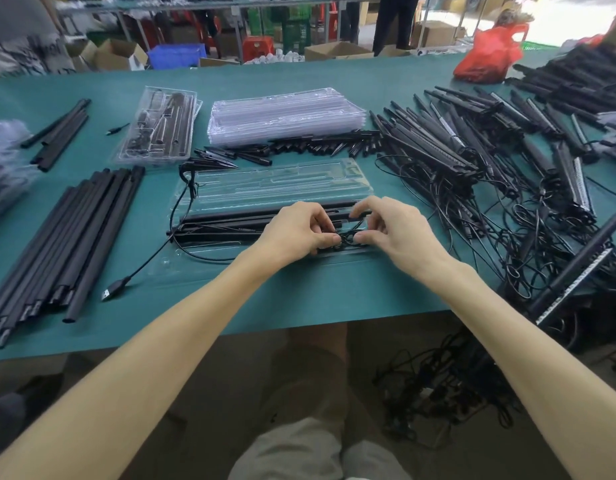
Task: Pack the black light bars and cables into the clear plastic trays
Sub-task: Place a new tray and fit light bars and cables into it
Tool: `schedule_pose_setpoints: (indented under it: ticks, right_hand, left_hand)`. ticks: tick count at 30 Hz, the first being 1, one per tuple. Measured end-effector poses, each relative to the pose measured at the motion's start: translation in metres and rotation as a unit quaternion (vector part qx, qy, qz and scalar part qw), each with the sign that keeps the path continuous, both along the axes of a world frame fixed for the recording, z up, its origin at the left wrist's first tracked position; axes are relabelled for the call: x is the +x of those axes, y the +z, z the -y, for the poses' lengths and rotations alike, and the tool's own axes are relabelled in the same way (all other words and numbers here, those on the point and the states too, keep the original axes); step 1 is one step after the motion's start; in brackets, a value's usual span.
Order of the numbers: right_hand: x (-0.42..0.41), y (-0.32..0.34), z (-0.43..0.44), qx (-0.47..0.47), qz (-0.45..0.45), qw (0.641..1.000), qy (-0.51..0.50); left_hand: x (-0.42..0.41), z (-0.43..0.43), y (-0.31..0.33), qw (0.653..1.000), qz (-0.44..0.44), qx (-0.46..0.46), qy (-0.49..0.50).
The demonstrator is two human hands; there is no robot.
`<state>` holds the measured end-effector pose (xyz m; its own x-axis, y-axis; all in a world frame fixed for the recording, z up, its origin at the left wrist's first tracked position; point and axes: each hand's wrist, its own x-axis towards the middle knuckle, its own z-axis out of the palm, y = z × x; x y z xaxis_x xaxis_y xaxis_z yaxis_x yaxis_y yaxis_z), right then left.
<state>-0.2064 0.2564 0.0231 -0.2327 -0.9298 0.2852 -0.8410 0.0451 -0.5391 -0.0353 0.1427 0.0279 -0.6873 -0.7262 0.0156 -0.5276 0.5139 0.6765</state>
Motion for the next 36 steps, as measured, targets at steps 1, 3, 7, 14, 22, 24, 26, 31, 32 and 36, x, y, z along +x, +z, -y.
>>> schedule_pose_setpoints:
  ticks: [1,3,7,14,22,24,26,31,32,36]
  right_hand:
    - [0.001,-0.002,0.001,-0.004,-0.012,1.0,-0.005]
    - [0.003,-0.006,0.001,-0.015,-0.015,1.0,-0.023]
    - [0.006,-0.013,-0.001,-0.029,0.009,0.999,-0.043]
    - [0.005,-0.004,0.005,0.02,-0.035,0.999,-0.032]
    - [-0.001,0.012,0.018,0.115,-0.033,0.993,-0.019]
    - [0.0,0.014,0.019,0.124,-0.044,0.991,-0.021]
    - [0.0,0.014,0.018,0.123,-0.054,0.991,-0.021]
    - [-0.001,0.014,0.017,0.124,-0.041,0.991,-0.007]
    - [-0.001,0.015,0.017,0.125,-0.04,0.991,-0.003]
    - [-0.002,0.011,0.018,0.118,-0.037,0.992,-0.005]
  left_hand:
    - [0.0,0.001,0.0,1.0,0.002,0.002,-0.002]
    - [-0.001,0.003,0.001,1.0,0.005,0.007,-0.007]
    - [-0.001,0.004,0.001,1.0,0.007,0.01,-0.011]
    - [-0.003,0.003,0.005,1.0,0.02,0.0,-0.013]
    - [-0.004,-0.002,0.006,0.999,0.031,-0.013,-0.004]
    - [-0.002,-0.004,0.005,1.0,0.022,-0.014,-0.002]
    - [0.002,-0.007,0.005,1.0,-0.004,-0.005,-0.007]
    - [0.027,-0.002,0.012,0.994,-0.11,-0.02,-0.002]
    - [0.036,0.003,0.015,0.992,-0.118,-0.052,0.019]
    - [0.081,0.035,0.02,0.964,-0.078,-0.204,0.151]
